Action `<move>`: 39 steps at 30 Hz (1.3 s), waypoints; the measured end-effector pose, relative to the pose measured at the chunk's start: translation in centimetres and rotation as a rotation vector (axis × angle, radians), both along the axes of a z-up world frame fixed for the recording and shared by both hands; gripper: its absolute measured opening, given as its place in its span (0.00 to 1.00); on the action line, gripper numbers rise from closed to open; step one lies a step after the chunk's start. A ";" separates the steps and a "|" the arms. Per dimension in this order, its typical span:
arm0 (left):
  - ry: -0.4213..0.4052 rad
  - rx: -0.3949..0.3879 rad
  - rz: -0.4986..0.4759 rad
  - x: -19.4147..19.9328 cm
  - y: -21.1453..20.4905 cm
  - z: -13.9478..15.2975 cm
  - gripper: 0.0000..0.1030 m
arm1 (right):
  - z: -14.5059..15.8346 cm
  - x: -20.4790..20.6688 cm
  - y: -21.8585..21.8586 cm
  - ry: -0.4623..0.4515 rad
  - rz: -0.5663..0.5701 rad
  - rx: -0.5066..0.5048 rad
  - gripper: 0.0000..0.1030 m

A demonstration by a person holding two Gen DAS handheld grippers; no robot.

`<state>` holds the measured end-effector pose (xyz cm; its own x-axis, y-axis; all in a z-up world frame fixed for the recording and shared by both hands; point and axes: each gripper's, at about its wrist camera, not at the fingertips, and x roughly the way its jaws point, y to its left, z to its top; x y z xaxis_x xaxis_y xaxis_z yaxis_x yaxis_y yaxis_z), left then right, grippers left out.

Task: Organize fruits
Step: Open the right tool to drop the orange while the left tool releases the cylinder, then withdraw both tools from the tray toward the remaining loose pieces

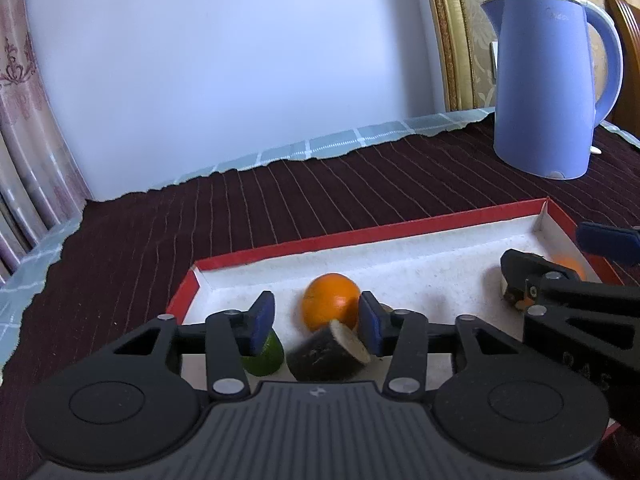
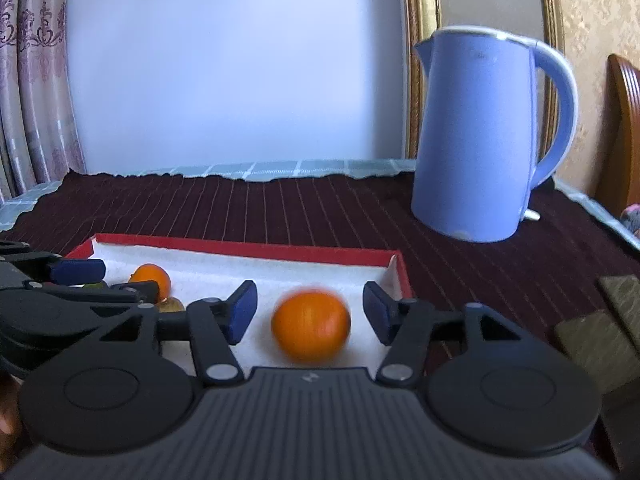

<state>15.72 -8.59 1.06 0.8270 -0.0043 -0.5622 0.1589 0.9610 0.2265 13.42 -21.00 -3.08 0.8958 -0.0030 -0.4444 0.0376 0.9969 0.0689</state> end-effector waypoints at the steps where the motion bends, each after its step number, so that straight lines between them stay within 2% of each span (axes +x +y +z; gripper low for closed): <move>1: -0.002 -0.005 0.004 0.0 0.1 0.1 0.60 | 0.0 -0.2 0.0 -0.007 -0.002 -0.002 0.58; 2: -0.008 -0.014 0.006 -0.2 0.3 0.3 0.69 | 0.0 -0.3 0.0 -0.009 -0.003 -0.001 0.58; 4: -0.021 -0.019 0.010 -0.6 0.7 0.6 0.71 | -0.1 -0.6 -0.1 -0.008 -0.002 0.006 0.59; 6: -0.020 -0.026 0.019 -1.0 1.2 1.0 0.71 | -0.2 -0.9 -0.1 -0.010 -0.007 0.010 0.69; 7: -0.018 -0.038 0.020 -1.3 1.6 1.2 0.71 | -0.3 -1.2 -0.1 -0.014 -0.010 0.006 0.79; 9: -0.006 -0.070 0.023 -2.1 2.7 1.7 0.71 | -0.4 -1.9 0.0 -0.032 -0.018 -0.012 0.83; 11: -0.002 -0.099 0.028 -3.0 3.9 2.1 0.71 | -0.4 -2.6 0.1 -0.045 -0.017 -0.023 0.93; 13: -0.017 -0.113 0.038 -4.4 5.4 2.6 0.71 | -0.3 -3.6 0.1 -0.060 -0.008 -0.012 0.98; 14: -0.027 -0.118 0.044 -5.0 6.0 2.7 0.74 | -0.2 -4.1 0.0 -0.068 -0.001 -0.001 1.00; 16: -0.044 -0.133 0.067 -6.4 7.4 2.8 0.82 | 0.0 -5.1 0.0 -0.081 0.009 0.026 1.00; 21: -0.039 -0.159 0.098 -9.1 10.1 1.9 0.83 | 0.0 -8.1 -0.1 -0.068 0.075 0.108 1.00; 24: -0.022 -0.176 0.041 -10.8 10.4 1.2 0.83 | -0.2 -10.0 0.7 -0.071 0.081 0.049 1.00; 28: -0.040 -0.167 -0.052 -13.3 9.5 0.8 0.83 | -0.9 -11.2 1.0 -0.065 0.013 -0.010 1.00; 31: -0.048 -0.148 -0.090 -14.1 8.2 0.5 0.83 | -1.8 -10.9 0.3 -0.005 0.000 0.037 1.00; 36: -0.024 -0.124 -0.138 -14.5 6.2 -0.5 0.83 | -2.1 -11.2 -0.9 -0.006 -0.037 0.106 1.00; 39: -0.015 -0.090 -0.139 -14.6 5.3 -1.1 0.83 | -2.7 -10.6 -1.3 0.046 -0.053 0.121 1.00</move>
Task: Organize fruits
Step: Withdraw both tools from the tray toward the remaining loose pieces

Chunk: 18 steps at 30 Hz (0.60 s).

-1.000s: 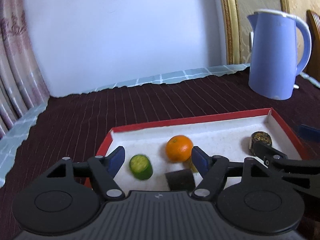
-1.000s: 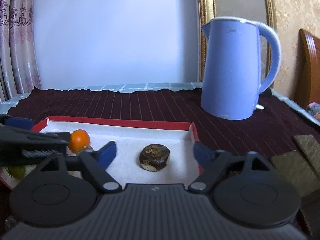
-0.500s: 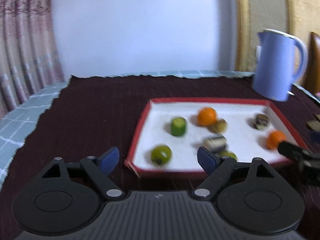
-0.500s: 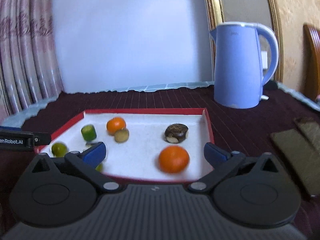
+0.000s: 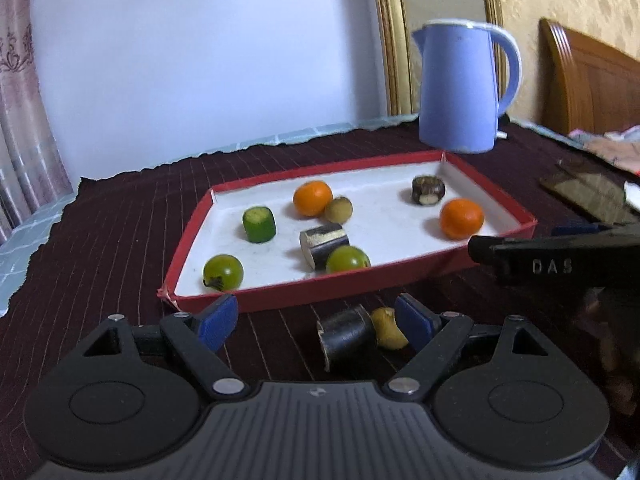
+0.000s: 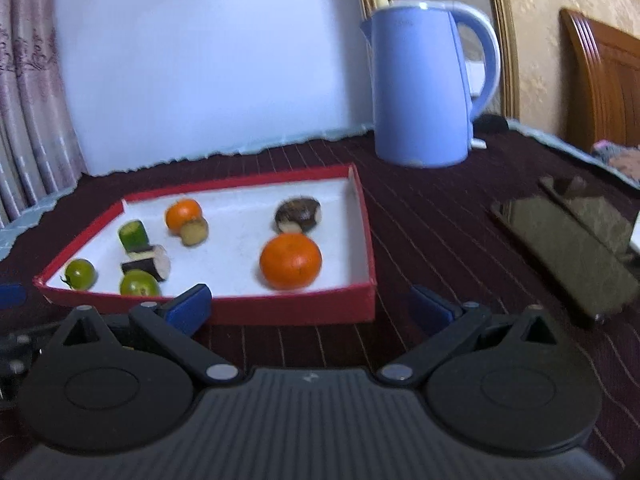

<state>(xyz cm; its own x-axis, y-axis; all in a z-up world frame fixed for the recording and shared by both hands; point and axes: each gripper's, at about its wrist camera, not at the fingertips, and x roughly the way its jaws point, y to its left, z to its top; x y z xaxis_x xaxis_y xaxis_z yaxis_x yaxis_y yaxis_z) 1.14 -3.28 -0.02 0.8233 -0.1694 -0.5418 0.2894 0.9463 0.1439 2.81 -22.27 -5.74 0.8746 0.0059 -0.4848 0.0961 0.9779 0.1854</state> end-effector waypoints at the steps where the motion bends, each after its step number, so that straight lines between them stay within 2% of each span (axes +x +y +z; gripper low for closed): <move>1: 0.005 0.009 0.009 0.0 0.0 -0.2 0.83 | -0.1 0.1 0.0 0.013 -0.002 0.006 1.00; 4: 0.027 0.027 0.047 0.6 0.3 -0.9 0.85 | -0.4 0.1 -0.4 0.027 -0.008 0.028 1.00; 8: 0.056 -0.038 0.066 0.7 2.3 -0.7 0.90 | -0.6 0.1 -0.7 0.038 -0.013 0.050 1.00; 11: 0.030 -0.056 0.120 0.1 4.3 -0.3 0.91 | -0.5 -0.2 -0.5 0.024 0.014 0.053 1.00; 13: 0.012 -0.026 0.174 -0.2 5.3 -0.2 0.91 | -0.4 -0.4 -0.3 0.009 0.049 0.055 1.00; 15: 0.012 -0.019 0.173 -0.4 6.0 -0.3 0.91 | -0.4 -0.5 0.0 0.004 0.075 0.050 1.00; 18: 0.031 -0.054 0.123 -0.6 6.2 -0.3 0.91 | -0.5 -0.2 0.4 0.026 0.082 0.027 1.00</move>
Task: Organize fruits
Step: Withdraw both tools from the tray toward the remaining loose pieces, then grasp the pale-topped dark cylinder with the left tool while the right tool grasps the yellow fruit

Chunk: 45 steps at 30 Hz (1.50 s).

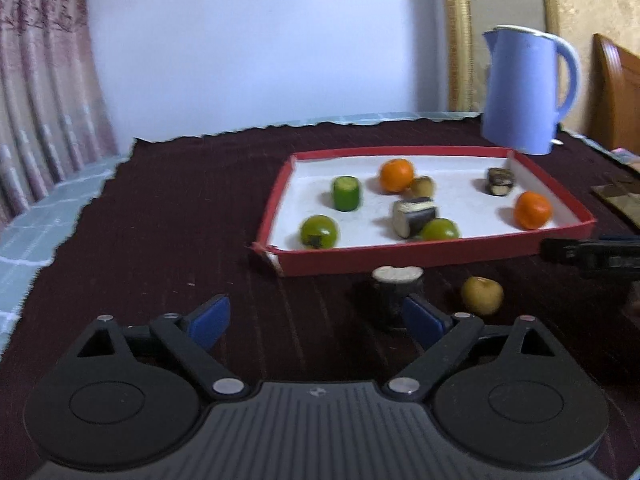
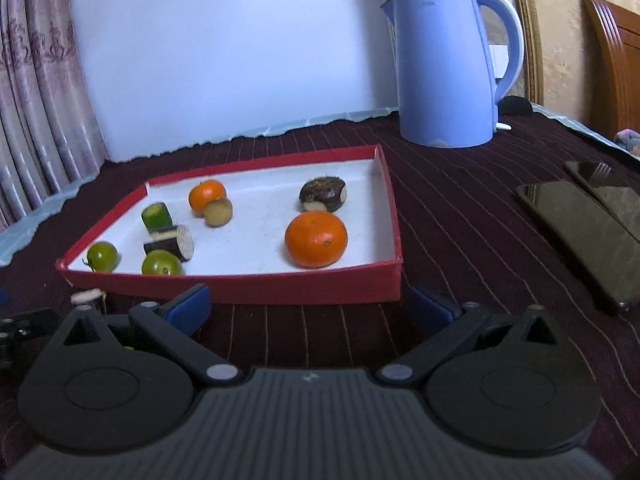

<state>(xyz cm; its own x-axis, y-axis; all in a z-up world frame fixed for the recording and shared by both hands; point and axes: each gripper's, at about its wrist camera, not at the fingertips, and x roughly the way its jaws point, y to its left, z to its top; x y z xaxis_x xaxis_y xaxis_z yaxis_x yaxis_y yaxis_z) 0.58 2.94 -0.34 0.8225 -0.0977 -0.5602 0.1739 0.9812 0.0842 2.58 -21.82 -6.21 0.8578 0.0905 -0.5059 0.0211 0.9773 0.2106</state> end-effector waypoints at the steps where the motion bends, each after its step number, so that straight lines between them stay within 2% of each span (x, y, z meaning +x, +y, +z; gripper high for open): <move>1: 0.000 -0.006 -0.015 -0.1 -0.2 0.0 0.91 | -0.1 0.2 0.1 0.017 -0.005 -0.008 1.00; 7: -0.027 0.052 -0.097 0.3 -2.5 -0.2 0.91 | -0.2 0.2 0.2 0.033 -0.009 -0.019 1.00; 11: -0.011 0.083 -0.138 1.1 -3.7 -0.7 0.91 | -0.3 0.3 0.0 0.034 -0.008 0.000 1.00; 16: 0.003 0.124 -0.123 2.5 -4.4 -1.4 0.90 | -0.3 0.2 -0.2 0.022 0.000 0.020 1.00; 18: 0.012 0.121 -0.126 2.8 -4.5 -1.6 0.78 | -0.2 0.0 -0.1 0.009 0.005 0.022 1.00; 20: 0.041 0.114 -0.127 3.3 -4.5 -1.9 0.48 | 0.0 -0.3 0.0 -0.012 0.010 0.014 1.00; 23: 0.089 0.025 -0.158 3.7 -3.7 -2.0 0.32 | 0.3 -0.6 0.5 -0.039 0.032 -0.003 1.00; 27: 0.078 -0.001 -0.143 3.4 -3.2 -2.0 0.32 | 0.8 -1.2 1.1 -0.083 0.069 -0.030 1.00; 30: 0.052 -0.006 -0.109 2.8 -2.4 -1.7 0.32 | 1.0 -1.2 2.8 -0.068 0.150 -0.108 0.99; 31: 0.045 -0.008 -0.098 2.7 -2.1 -1.5 0.32 | 1.0 -1.1 3.4 -0.056 0.174 -0.142 0.97; 32: 0.037 -0.010 -0.084 2.5 -1.8 -1.3 0.32 | 1.0 -1.0 4.2 -0.040 0.208 -0.180 0.91; 34: 0.027 -0.011 -0.062 2.3 -1.1 -1.0 0.32 | 1.0 -0.9 5.5 -0.021 0.260 -0.227 0.87; 37: 0.010 -0.016 -0.044 1.9 -0.2 -0.5 0.32 | 1.3 -0.7 7.0 -0.013 0.297 -0.275 0.87; 42: 0.011 -0.034 -0.044 1.5 0.5 -0.5 0.32 | 1.7 0.1 8.9 0.009 0.364 -0.312 0.74; 45: 0.021 -0.036 -0.044 1.5 0.5 -0.7 0.32 | 1.3 0.8 9.6 0.049 0.411 -0.299 0.53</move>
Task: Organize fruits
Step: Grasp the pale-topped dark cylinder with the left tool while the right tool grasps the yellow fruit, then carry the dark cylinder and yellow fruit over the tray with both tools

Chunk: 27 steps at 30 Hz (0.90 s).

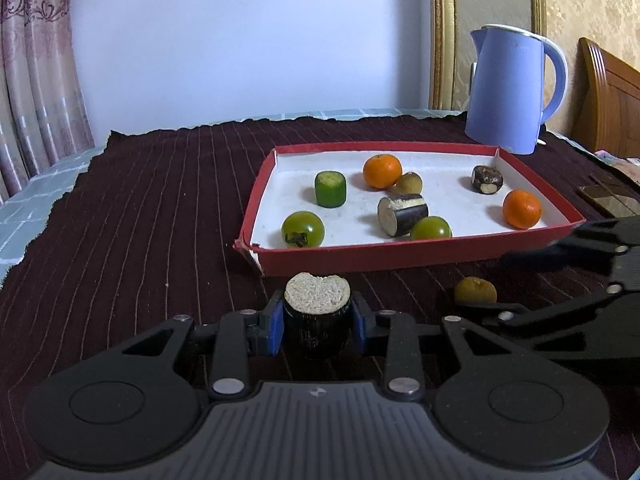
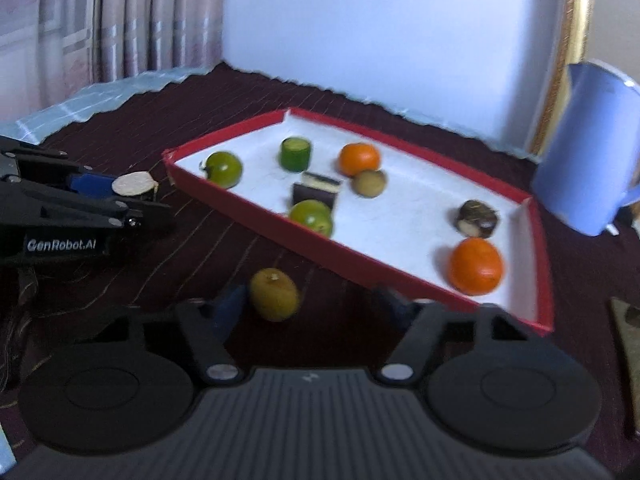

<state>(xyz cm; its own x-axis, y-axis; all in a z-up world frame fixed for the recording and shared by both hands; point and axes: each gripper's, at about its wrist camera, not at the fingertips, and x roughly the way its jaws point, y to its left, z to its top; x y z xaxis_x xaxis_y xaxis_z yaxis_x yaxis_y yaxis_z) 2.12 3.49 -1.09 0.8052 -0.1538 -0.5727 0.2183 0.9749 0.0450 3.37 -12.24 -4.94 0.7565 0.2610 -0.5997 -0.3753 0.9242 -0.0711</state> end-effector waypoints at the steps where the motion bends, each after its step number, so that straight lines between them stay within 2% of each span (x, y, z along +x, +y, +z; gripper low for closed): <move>1: 0.002 -0.001 -0.001 0.0 0.0 -0.1 0.32 | -0.2 0.3 0.1 0.015 0.012 0.006 0.44; 5: 0.009 -0.008 -0.006 -0.1 -0.1 -0.1 0.32 | -0.2 0.5 0.2 0.034 0.046 0.053 0.24; 9: 0.007 -0.006 -0.005 -0.2 -0.3 0.0 0.32 | -0.1 -0.2 0.8 0.008 0.024 0.028 0.24; 19: -0.004 0.028 -0.033 -0.1 -3.6 1.1 0.32 | 0.4 -1.6 -3.2 -0.061 -0.208 0.122 0.24; 27: -0.061 0.051 -0.039 0.3 -6.4 3.1 0.32 | 2.6 -1.4 -5.5 -0.133 -0.296 0.183 0.24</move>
